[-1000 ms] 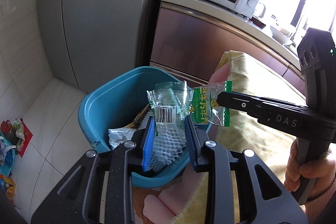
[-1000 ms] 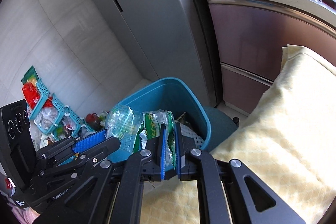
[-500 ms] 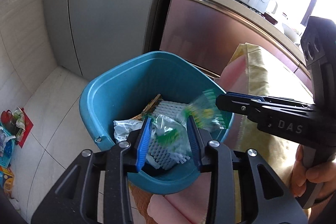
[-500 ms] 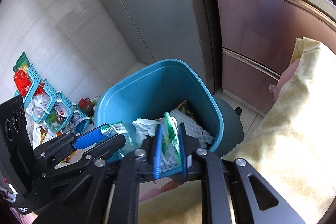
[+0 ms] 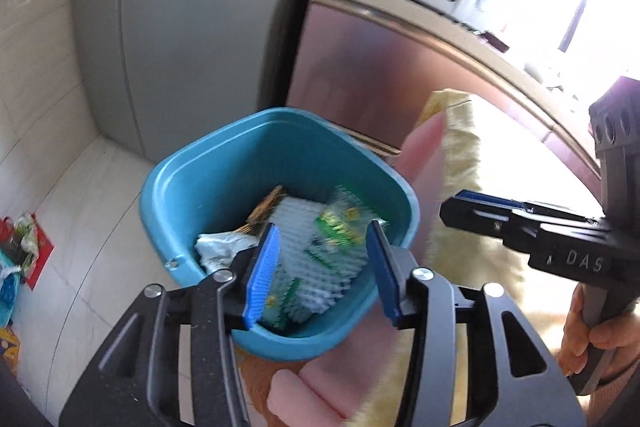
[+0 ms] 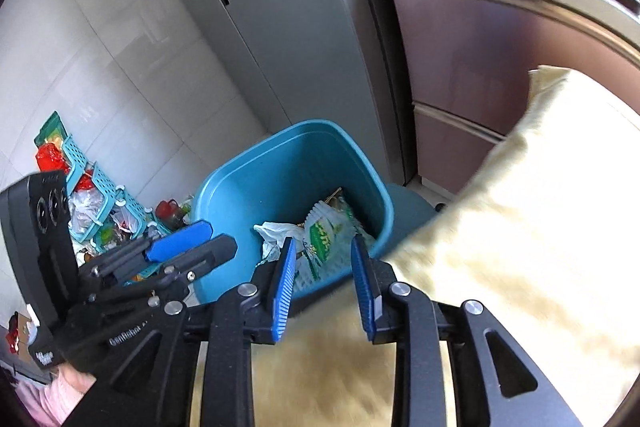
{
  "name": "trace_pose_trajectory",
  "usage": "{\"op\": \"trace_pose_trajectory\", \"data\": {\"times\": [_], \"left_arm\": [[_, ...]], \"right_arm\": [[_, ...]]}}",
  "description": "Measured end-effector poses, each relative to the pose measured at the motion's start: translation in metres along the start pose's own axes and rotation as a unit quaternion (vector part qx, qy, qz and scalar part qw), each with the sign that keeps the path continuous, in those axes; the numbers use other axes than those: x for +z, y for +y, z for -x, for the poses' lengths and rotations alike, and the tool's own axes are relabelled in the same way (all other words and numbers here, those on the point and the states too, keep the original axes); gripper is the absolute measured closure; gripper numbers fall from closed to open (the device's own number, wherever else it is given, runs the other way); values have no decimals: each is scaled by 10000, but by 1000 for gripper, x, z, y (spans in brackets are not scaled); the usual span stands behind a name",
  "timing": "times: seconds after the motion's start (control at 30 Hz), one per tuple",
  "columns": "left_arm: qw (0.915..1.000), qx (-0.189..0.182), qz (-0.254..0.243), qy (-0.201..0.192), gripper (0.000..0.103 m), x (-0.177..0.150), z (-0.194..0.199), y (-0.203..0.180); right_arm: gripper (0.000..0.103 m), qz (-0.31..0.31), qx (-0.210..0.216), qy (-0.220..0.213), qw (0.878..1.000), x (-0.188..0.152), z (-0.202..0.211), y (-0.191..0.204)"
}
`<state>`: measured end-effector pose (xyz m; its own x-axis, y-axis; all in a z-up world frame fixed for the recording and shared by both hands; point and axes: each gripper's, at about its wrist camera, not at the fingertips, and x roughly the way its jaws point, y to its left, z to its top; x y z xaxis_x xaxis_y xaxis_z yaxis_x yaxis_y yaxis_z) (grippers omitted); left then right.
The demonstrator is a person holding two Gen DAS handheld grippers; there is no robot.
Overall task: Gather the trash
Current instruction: 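Move both open tools back to the orange peel on the table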
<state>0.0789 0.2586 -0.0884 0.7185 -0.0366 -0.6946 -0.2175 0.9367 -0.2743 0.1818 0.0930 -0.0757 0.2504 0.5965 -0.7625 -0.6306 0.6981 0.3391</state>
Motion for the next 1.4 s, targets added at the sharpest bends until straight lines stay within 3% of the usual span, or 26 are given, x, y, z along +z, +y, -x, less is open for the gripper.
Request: {"op": "trace_pose_trajectory", "data": {"times": [0.13, 0.37, 0.57, 0.77, 1.1, 1.3, 1.4], "left_arm": [[9989, -331, -302, -124, 49, 3, 11, -31], [9902, -1033, -934, -126, 47, 1, 21, -98], [9775, -1587, -1381, 176, 46, -8, 13, -157], [9596, -1942, -2004, 368, 46, -25, 4, -227], [9359, -2410, -2403, 913, 46, -40, -27, -313], [9333, -2447, -2373, 1129, 47, -37, -48, -338], [9315, -2520, -2301, 1260, 48, -33, -57, -346]], "right_arm": [[68, -54, -59, -270, 9996, -14, 37, -13], [68, -407, -489, -686, 9956, -44, 100, -53], [67, -835, -981, -973, 9869, -74, 149, -97], [67, -1393, -1523, -1248, 9705, -101, 191, -149], [67, -1955, -1945, -1364, 9515, -120, 216, -224], [68, -2113, -1766, -1240, 9533, -124, 211, -242], [75, -2152, -1609, -1227, 9554, -126, 210, -245]]}}
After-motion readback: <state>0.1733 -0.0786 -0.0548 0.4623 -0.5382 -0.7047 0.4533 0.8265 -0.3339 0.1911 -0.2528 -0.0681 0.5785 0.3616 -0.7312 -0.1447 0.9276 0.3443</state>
